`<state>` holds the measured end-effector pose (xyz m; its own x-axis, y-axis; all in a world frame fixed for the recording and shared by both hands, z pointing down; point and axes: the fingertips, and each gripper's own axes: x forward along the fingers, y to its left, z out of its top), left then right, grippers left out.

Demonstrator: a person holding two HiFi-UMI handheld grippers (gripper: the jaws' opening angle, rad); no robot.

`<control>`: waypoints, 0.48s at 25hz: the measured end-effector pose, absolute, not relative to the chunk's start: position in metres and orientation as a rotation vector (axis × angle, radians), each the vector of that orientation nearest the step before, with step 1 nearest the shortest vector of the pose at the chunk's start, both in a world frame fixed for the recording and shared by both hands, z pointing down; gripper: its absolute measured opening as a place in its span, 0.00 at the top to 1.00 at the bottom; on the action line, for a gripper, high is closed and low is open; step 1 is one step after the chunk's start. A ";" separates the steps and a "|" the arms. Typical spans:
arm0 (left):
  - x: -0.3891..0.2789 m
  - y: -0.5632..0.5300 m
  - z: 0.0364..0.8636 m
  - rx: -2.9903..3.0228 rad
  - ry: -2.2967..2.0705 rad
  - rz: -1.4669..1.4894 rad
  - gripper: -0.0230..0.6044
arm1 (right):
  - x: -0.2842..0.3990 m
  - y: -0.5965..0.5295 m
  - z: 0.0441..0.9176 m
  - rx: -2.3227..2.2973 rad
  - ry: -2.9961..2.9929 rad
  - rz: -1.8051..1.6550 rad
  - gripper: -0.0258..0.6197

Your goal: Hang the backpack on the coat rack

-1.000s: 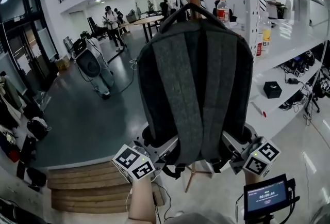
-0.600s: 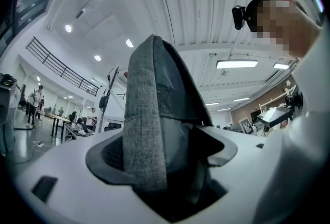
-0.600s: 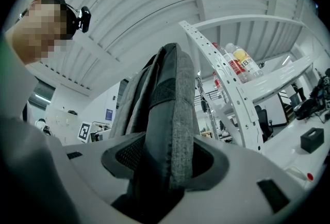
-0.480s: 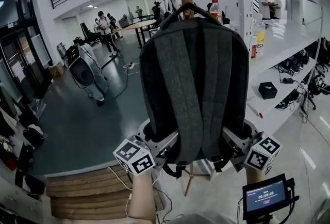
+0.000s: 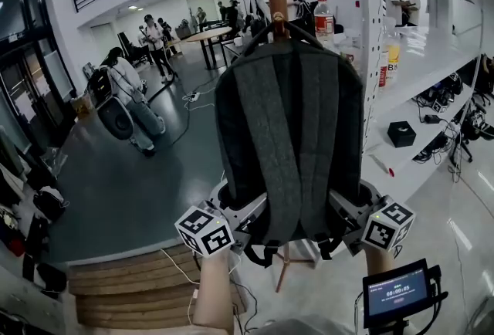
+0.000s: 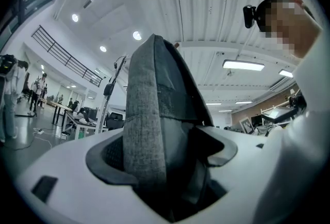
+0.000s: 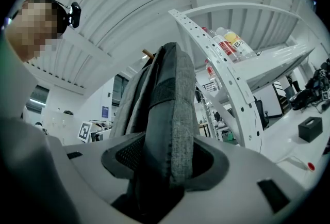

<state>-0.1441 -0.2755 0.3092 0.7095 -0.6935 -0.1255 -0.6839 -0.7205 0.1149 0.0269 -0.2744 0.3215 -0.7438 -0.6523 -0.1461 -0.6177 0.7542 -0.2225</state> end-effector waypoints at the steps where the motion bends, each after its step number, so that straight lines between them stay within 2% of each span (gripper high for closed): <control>1: -0.145 -0.277 0.310 2.854 -1.156 -0.247 0.36 | 0.026 -0.276 0.322 -1.009 2.734 -0.229 0.60; 12: -0.160 -0.295 0.330 2.850 -1.359 -0.369 0.34 | 0.030 -0.306 0.343 -1.049 2.652 -0.067 0.60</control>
